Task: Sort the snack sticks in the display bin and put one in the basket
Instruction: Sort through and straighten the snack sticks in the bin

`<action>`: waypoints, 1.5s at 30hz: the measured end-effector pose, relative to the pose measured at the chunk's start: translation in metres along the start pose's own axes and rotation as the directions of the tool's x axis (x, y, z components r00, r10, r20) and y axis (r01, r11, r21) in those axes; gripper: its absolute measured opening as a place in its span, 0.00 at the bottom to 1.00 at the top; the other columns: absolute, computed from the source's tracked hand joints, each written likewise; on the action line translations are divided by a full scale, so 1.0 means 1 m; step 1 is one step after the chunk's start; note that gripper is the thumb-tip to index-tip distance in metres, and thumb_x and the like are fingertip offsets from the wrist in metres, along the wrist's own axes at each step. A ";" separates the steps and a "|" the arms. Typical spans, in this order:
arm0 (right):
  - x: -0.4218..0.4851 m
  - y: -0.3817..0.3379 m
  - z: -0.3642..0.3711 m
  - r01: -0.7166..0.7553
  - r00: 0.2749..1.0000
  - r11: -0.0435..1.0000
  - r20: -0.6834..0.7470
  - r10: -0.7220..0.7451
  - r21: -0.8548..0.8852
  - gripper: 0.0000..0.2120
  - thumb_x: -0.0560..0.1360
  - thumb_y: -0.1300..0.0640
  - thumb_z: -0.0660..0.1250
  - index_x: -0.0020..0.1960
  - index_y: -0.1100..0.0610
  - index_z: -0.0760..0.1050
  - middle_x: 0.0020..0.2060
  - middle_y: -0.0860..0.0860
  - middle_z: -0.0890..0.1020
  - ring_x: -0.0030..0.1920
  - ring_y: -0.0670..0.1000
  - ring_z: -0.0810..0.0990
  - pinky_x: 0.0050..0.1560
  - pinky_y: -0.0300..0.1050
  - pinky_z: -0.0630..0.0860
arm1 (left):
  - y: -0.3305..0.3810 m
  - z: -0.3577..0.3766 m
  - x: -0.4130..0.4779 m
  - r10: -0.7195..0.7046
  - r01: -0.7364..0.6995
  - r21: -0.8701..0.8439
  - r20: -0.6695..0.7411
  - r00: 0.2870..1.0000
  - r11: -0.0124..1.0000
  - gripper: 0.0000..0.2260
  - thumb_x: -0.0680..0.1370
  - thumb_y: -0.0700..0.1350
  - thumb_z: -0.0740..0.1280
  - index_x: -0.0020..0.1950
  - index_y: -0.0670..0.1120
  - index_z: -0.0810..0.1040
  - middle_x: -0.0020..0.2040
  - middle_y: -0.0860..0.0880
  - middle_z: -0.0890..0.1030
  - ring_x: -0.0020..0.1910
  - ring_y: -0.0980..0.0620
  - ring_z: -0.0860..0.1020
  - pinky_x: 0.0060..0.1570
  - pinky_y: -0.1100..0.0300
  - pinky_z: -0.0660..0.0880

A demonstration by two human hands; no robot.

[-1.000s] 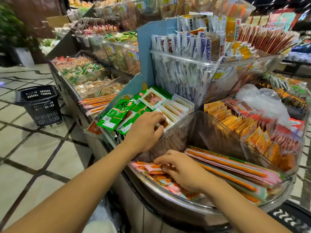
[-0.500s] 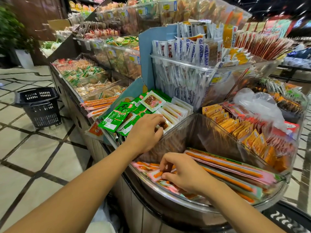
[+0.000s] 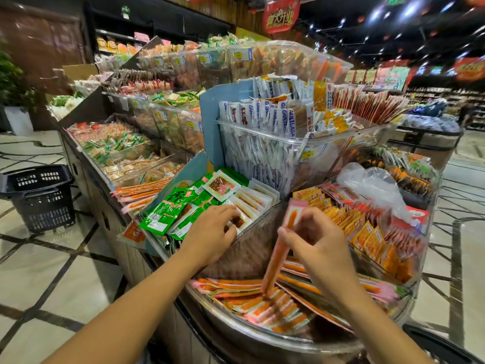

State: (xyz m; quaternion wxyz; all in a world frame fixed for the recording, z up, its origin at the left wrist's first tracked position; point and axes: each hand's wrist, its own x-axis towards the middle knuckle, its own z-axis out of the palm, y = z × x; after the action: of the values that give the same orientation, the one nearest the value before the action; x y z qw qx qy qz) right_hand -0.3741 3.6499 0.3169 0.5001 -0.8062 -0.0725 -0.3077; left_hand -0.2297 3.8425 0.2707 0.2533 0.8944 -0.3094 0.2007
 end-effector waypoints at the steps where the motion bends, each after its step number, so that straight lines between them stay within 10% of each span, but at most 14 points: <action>1: 0.003 -0.005 -0.008 -0.005 1.000 1.000 -0.027 0.006 0.023 0.09 0.74 0.58 0.75 0.44 0.49 0.76 0.35 0.52 0.82 0.37 0.57 0.80 0.40 0.62 0.78 | 0.000 0.000 0.000 0.002 -0.002 0.002 -0.002 1.000 1.000 0.15 0.81 0.45 0.64 0.67 0.49 0.77 0.70 0.54 0.75 0.68 0.53 0.70 0.68 0.56 0.65; 9: 0.011 -0.036 -0.050 -0.021 0.997 0.996 -0.077 0.015 -0.083 0.07 0.81 0.53 0.66 0.46 0.54 0.72 0.33 0.55 0.82 0.30 0.50 0.84 0.39 0.61 0.80 | 0.017 -0.006 0.003 0.146 -0.134 0.102 -0.121 0.982 0.986 0.11 0.75 0.39 0.72 0.56 0.48 0.81 0.55 0.52 0.82 0.53 0.49 0.78 0.55 0.48 0.77; 13: 0.011 -0.040 -0.059 -0.001 1.000 0.992 -0.031 -0.003 -0.127 0.12 0.84 0.53 0.61 0.44 0.57 0.74 0.31 0.57 0.80 0.28 0.49 0.83 0.37 0.58 0.79 | 0.083 -0.030 0.012 0.098 -0.182 -0.272 -0.295 0.951 0.945 0.03 0.78 0.41 0.71 0.51 0.47 0.82 0.47 0.54 0.83 0.45 0.58 0.79 0.48 0.61 0.76; 16: 0.012 -0.038 -0.061 0.047 0.997 0.978 -0.046 -0.058 -0.203 0.12 0.83 0.55 0.62 0.44 0.58 0.78 0.32 0.52 0.80 0.32 0.44 0.80 0.37 0.43 0.75 | 0.136 -0.054 0.016 0.005 -0.144 -0.581 -0.234 0.972 0.801 0.03 0.80 0.43 0.70 0.51 0.47 0.84 0.44 0.54 0.85 0.44 0.58 0.81 0.44 0.67 0.76; 20: 0.010 -0.035 -0.064 0.033 0.997 0.980 -0.061 -0.046 -0.196 0.12 0.82 0.53 0.64 0.43 0.54 0.81 0.31 0.47 0.78 0.35 0.48 0.78 0.37 0.48 0.74 | 0.163 -0.064 0.015 0.002 -0.119 -0.747 -0.156 0.988 0.654 0.02 0.78 0.42 0.72 0.49 0.46 0.85 0.43 0.51 0.86 0.43 0.56 0.84 0.44 0.65 0.79; 26: 0.011 -0.041 -0.067 0.007 0.997 0.997 -0.077 -0.013 -0.081 0.08 0.81 0.52 0.66 0.46 0.55 0.78 0.34 0.54 0.82 0.36 0.53 0.82 0.39 0.61 0.80 | 0.164 -0.061 0.014 0.078 -0.153 -0.739 -0.136 0.988 0.656 0.03 0.78 0.40 0.73 0.50 0.44 0.85 0.42 0.50 0.86 0.42 0.54 0.84 0.43 0.61 0.81; 34: 0.010 -0.042 -0.066 -0.155 0.985 0.972 -0.048 0.165 0.180 0.10 0.83 0.60 0.64 0.47 0.59 0.82 0.38 0.63 0.82 0.33 0.50 0.77 0.38 0.46 0.75 | 0.164 -0.053 0.011 0.018 -0.170 -0.742 -0.208 0.978 0.649 0.03 0.77 0.39 0.73 0.48 0.46 0.85 0.41 0.51 0.85 0.41 0.52 0.84 0.42 0.54 0.83; 45: 0.008 -0.047 -0.076 -0.213 0.976 0.962 -0.006 0.217 0.169 0.10 0.83 0.58 0.63 0.50 0.54 0.83 0.38 0.52 0.83 0.37 0.47 0.79 0.43 0.40 0.79 | 0.170 -0.055 0.012 -0.034 -0.109 -0.801 -0.160 0.987 0.588 0.03 0.78 0.39 0.72 0.50 0.42 0.85 0.42 0.49 0.86 0.41 0.53 0.85 0.39 0.63 0.79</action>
State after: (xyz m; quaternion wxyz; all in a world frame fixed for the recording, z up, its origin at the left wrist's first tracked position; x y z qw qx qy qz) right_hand -0.4202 3.6070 0.3808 0.5974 -0.7605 -0.0042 -0.2544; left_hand -0.3434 3.7526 0.3761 0.6503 0.6567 -0.3644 0.1141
